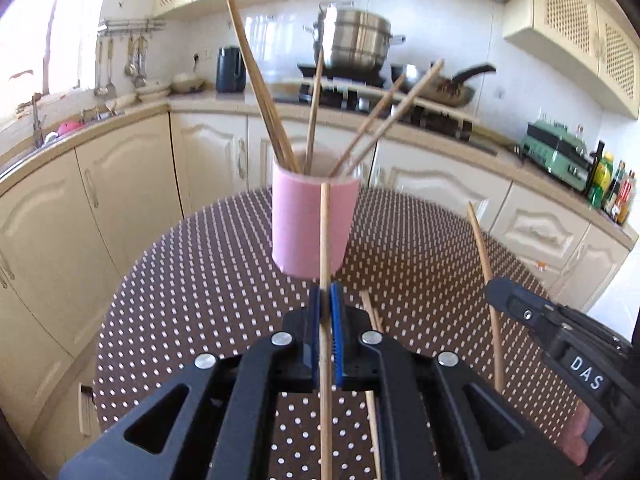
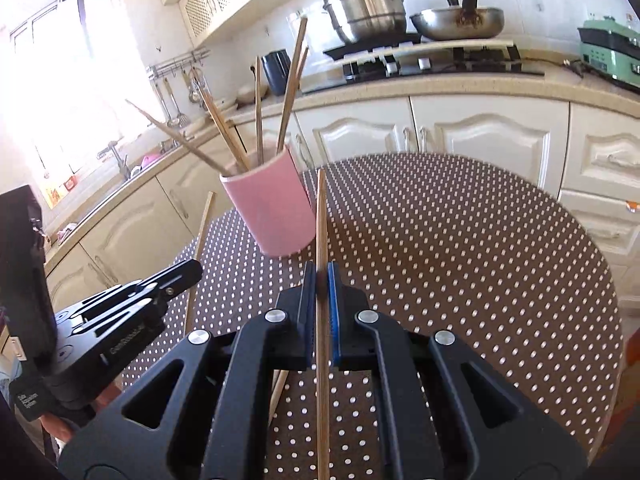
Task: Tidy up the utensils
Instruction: 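Lift both held chopsticks and carry them over the pink cup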
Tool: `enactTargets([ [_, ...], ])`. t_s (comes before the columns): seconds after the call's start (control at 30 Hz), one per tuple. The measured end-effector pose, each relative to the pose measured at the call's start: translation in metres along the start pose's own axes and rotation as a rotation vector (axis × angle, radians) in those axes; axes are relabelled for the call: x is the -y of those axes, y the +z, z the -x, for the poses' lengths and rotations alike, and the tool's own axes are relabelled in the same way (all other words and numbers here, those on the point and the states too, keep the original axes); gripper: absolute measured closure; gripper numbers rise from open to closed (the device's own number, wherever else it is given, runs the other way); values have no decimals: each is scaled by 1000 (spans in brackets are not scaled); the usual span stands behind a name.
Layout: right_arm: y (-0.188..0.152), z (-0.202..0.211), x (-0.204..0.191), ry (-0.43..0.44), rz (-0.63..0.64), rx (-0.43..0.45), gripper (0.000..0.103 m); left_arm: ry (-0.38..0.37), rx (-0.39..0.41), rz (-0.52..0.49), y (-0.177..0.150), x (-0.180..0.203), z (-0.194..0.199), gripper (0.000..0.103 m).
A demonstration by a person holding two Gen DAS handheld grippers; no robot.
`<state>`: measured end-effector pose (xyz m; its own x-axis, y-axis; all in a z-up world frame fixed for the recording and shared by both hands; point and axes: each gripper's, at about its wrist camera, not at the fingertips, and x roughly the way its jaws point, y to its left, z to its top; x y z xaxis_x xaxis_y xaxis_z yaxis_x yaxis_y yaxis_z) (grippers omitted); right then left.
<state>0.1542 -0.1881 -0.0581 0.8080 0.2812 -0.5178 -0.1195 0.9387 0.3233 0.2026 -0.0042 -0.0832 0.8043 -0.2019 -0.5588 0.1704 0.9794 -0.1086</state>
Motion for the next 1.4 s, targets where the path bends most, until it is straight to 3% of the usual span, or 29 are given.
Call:
enactTargets([
  [0.37,28,20,-13,3,42,121,97,46,119,23,28,-1,25,97],
  [0.6,33,29,-16,7,43,139,97,35,98,-30,23,-1,22,96],
  [0.63,33,29,-15,4,39,137,97,41,83,-34,21,-2,19,93],
  [0.67,33,29,-14,2,37,135,97,48,51,-37,17,-5,13,77],
  [0.73,33,26,-11,-1,29,126,97,57,0,-15,10,-12,2,61],
  [0.83,33,19,-6,-1,12,103,97,68,-96,30,0,-29,-19,60],
  [1.0,30,3,-2,4,-1,58,97,156,-205,104,-11,-54,-55,59],
  [1.17,25,-13,1,7,-8,13,97,230,-295,95,-9,-63,-89,59],
  [1.3,21,-25,4,1,-18,-20,97,268,-288,41,-8,-59,-100,60],
  [1.33,20,-28,5,2,-25,-29,97,266,-289,29,-7,-58,-100,62],
  [1.4,18,-31,7,2,-35,-38,97,232,-287,16,-6,-55,-100,89],
])
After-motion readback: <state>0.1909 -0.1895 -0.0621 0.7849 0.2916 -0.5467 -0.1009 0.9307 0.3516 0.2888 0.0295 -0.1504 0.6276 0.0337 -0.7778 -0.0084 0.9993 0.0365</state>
